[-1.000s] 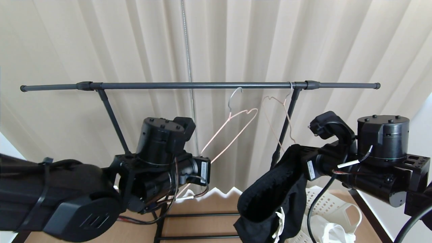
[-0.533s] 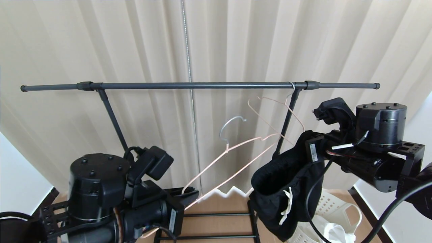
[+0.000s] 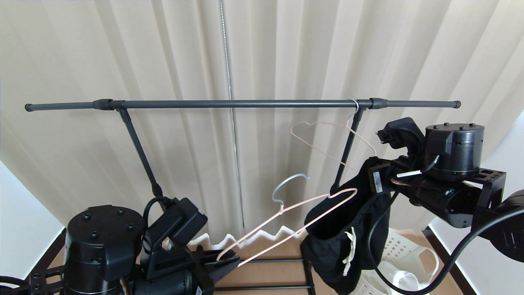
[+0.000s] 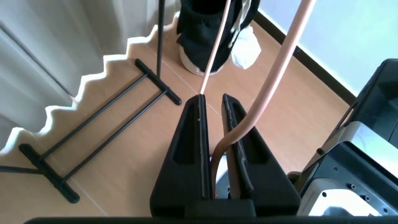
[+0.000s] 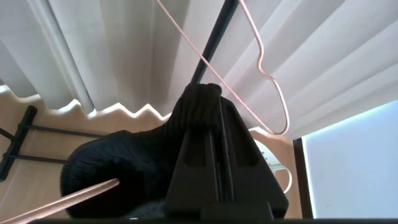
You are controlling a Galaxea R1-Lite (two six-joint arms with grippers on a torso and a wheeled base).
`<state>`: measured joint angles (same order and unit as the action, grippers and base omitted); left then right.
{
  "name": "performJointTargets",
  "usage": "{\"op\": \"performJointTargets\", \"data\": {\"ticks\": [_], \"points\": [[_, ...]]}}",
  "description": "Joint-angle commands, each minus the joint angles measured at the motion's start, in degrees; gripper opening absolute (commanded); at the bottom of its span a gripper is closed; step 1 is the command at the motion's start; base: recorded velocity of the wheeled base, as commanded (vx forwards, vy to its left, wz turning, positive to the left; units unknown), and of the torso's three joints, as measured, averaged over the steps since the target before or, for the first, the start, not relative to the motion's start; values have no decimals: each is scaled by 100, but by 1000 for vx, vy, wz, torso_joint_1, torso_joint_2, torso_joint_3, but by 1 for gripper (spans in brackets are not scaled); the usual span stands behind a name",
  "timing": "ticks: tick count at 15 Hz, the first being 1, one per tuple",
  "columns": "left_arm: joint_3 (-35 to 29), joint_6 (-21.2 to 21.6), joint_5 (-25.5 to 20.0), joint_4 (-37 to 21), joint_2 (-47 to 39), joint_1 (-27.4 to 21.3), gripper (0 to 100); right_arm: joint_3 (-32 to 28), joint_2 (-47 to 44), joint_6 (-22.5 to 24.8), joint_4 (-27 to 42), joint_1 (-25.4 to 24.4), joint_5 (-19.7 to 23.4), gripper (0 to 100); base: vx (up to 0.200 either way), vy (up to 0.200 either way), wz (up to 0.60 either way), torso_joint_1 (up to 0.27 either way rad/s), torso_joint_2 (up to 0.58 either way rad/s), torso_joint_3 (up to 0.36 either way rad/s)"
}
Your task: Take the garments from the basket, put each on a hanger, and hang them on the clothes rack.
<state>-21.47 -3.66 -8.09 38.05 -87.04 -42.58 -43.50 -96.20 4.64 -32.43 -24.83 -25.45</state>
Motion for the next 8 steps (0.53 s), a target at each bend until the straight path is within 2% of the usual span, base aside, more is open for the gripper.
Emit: {"op": "performJointTargets", "data": {"ticks": [1,6,8], "points": [[-103,-12,10,1,-199,-57,0,34,-4,-7,0,-39,5,0,0,0,0,0,0,0],[-393,-47,18,36,-516,-57,0,96,22,-139,0,-452,-12,0,0,0,0,0,0,0],[-402,-144,18,493,-735,-57,0,131,13,-174,0,-663,-21,0,0,0,0,0,0,0]]}}
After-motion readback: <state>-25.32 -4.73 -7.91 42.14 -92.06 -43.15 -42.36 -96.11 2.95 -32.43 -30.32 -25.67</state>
